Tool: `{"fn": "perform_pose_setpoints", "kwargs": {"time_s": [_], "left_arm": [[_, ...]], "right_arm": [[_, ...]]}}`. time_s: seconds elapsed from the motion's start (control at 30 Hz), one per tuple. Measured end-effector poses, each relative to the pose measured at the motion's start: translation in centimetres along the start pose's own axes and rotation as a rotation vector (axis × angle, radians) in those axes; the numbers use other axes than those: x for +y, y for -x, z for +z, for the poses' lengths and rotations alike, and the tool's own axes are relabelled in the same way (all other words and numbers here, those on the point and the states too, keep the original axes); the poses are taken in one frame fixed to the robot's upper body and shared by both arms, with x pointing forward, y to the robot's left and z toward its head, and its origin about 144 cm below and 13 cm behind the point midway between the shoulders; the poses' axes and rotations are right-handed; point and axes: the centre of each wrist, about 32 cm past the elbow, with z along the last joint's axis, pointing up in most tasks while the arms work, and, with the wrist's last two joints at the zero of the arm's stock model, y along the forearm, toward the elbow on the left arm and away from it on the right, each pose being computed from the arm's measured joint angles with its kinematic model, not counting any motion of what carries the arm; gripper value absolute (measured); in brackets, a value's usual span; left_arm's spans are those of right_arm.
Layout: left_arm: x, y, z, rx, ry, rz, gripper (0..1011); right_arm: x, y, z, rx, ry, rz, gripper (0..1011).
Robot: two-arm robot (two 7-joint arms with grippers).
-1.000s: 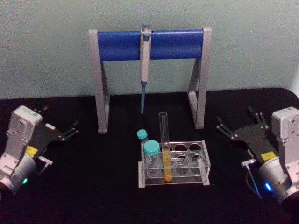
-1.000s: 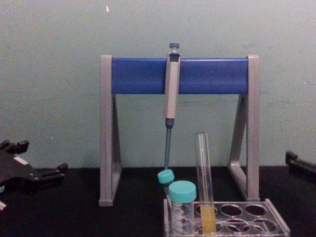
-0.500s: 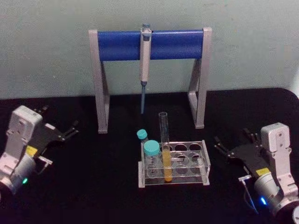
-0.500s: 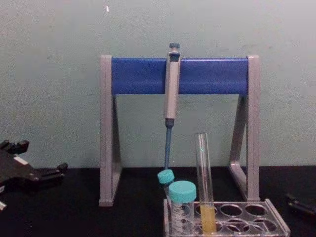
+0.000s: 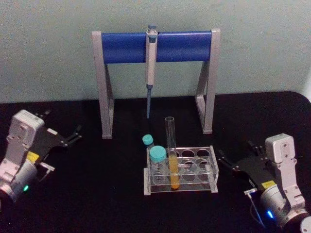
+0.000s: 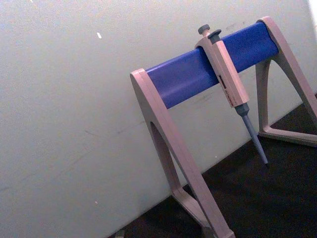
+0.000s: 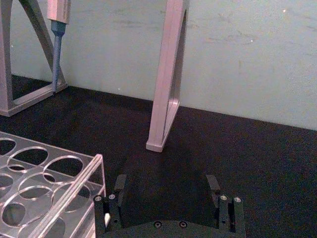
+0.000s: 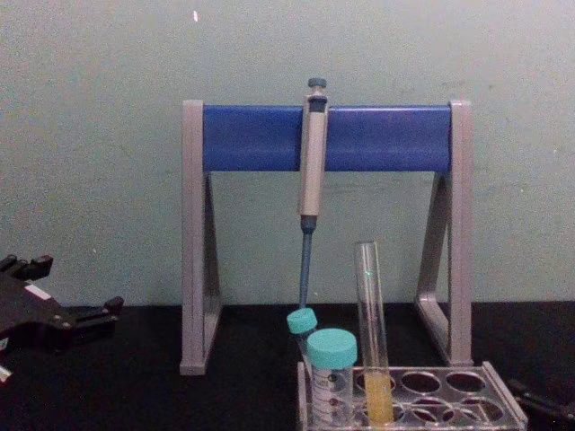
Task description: Pick up the test tube from the test tube rack, shake it, then place it back into the test tube rack.
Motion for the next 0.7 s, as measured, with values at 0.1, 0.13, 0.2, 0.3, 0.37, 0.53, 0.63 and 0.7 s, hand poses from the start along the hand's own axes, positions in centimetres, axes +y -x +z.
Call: {"fn": "perform_pose_setpoints", "kwargs": {"time_s": [0.1, 0.13, 0.2, 0.3, 0.37, 0.53, 0.63, 0.7], "left_arm": [[0.0, 0.0, 0.0, 0.0, 0.0, 0.0, 1001], [0.0, 0.0, 0.0, 0.0, 0.0, 0.0, 1001], [0.0, 0.0, 0.0, 0.0, 0.0, 0.0, 1001], [0.0, 0.0, 0.0, 0.0, 0.0, 0.0, 1001], [0.0, 0.0, 0.0, 0.0, 0.0, 0.0, 1001], [0.0, 0.0, 0.0, 0.0, 0.0, 0.0, 1001], [0.0, 0.0, 0.0, 0.0, 0.0, 0.0, 1001], [0.0, 0.0, 0.0, 0.0, 0.0, 0.0, 1001]], "right_arm": [[0.02, 0.01, -0.04, 0.001, 0.002, 0.002, 1000], [0.02, 0.01, -0.04, 0.0, 0.002, 0.002, 1000], [0.02, 0.0, -0.03, 0.0, 0.001, 0.002, 1000], [0.02, 0.0, 0.01, -0.001, 0.0, 0.002, 1000], [0.02, 0.0, 0.03, -0.001, -0.001, 0.002, 1000], [0.02, -0.01, 0.07, -0.002, -0.002, 0.001, 1000], [0.02, 0.0, 0.08, -0.002, -0.003, 0.001, 1000], [0.02, 0.0, 0.09, -0.002, -0.003, 0.001, 1000]]}}
